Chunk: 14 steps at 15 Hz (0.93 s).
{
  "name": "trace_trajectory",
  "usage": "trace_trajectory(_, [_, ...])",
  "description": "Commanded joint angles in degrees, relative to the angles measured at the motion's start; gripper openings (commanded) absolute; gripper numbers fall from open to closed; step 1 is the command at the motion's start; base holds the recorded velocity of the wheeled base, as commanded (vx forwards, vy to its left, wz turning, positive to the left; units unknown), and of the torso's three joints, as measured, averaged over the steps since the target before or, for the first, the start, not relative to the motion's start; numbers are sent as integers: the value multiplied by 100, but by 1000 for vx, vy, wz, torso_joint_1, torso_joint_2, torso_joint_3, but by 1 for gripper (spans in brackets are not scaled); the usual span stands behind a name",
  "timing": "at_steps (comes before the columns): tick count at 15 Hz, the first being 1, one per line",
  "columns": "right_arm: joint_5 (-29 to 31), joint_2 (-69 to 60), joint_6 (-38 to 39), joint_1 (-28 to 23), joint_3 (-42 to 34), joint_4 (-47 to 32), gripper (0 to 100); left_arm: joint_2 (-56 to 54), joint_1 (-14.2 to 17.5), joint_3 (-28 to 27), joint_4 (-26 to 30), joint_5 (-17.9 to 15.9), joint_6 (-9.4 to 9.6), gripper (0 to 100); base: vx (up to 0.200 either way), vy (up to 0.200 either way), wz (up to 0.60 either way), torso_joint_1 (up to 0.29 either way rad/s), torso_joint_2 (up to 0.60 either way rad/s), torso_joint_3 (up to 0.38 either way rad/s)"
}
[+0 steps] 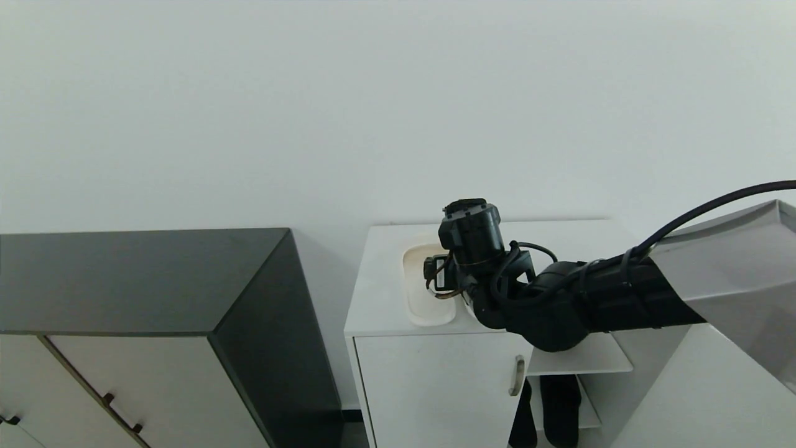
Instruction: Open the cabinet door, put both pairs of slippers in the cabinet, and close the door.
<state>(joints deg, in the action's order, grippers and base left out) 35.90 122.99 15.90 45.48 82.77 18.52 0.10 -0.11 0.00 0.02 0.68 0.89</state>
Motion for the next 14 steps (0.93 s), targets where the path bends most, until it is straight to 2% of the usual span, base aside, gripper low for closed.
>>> trace_trajectory(1, [-48,129,-52,22,-42,64,100,-1,2,0,-2,2,-1,0,0,0,0,0,0,0])
trace_trajectory(4, [-285,357,-96,-40,28,222,100,-1,2,0,-2,2,-1,0,0,0,0,0,0,0])
trace_trajectory(8, [-312,770,-386,-189,239,723,100,-1,2,0,-2,11,-19,0,0,0,0,0,0,0])
trace_trajectory(14, [-382,1087,-596,-409,863,723,100,-1,2,0,-2,11,-54,0,0,0,0,0,0,0])
